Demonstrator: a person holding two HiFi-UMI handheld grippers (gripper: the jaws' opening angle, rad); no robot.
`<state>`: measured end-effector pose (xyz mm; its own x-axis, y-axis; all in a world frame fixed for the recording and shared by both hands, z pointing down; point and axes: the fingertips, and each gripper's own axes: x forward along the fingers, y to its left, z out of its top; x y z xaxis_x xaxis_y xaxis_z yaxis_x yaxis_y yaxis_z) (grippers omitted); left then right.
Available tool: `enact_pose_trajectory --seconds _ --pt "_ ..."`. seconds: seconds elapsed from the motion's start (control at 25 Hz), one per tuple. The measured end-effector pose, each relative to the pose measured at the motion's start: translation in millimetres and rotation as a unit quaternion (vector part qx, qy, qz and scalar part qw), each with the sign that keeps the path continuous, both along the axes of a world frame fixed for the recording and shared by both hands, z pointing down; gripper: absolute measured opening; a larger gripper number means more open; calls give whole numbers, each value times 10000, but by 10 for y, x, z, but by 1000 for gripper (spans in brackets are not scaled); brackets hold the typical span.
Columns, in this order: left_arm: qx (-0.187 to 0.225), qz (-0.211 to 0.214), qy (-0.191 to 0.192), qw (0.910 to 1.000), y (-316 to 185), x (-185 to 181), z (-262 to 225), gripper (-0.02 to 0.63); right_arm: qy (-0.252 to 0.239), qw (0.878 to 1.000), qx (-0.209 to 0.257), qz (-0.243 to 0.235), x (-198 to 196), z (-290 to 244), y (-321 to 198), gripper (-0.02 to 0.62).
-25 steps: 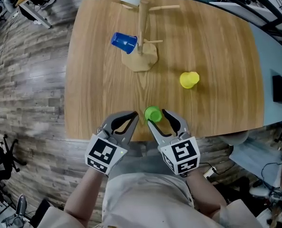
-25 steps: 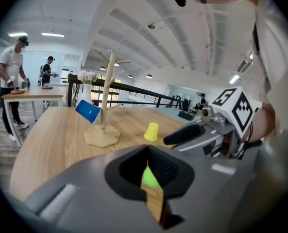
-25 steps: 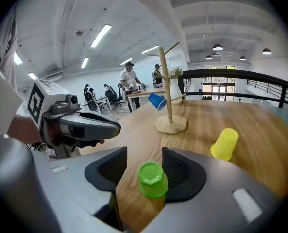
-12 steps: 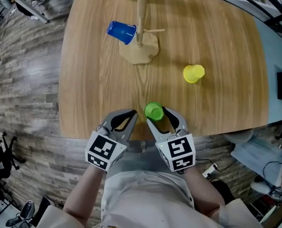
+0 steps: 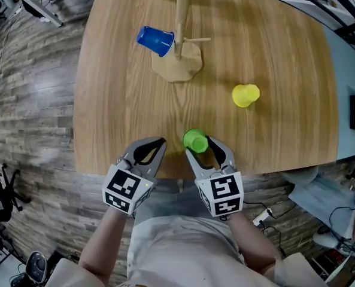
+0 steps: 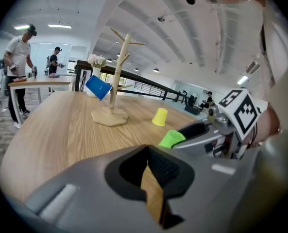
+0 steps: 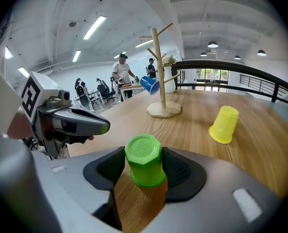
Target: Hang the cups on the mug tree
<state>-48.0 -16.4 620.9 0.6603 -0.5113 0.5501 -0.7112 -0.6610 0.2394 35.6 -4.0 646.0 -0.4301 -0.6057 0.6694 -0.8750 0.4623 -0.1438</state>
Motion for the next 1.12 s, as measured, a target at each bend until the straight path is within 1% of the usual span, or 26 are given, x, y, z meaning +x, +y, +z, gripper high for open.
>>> enact_pose_trajectory --seconds 0.32,0.56,0.72,0.92,1.04,1.12 --pt "149 -145 -4 9998 -112 -84 -242 3 -174 9998 82 15 17 -250 -132 247" --pt "365 -305 12 9989 -228 -129 -587 2 -306 9988 392 45 38 -748 -294 247" --pt "505 -319 39 9982 -270 -120 -874 3 -369 9976 593 -27 42 -1128 -375 247" --pt "718 -434 194 9963 -359 -124 -1285 3 -536 9971 535 -20 86 -1535 -469 247" --pt "897 -478 253 9945 -401 -124 -1523 2 -563 9961 682 -53 120 -1769 -515 247" --pt "1029 -489 259 9931 -434 -126 -1673 2 -667 9947 785 -60 123 -1923 -553 247"
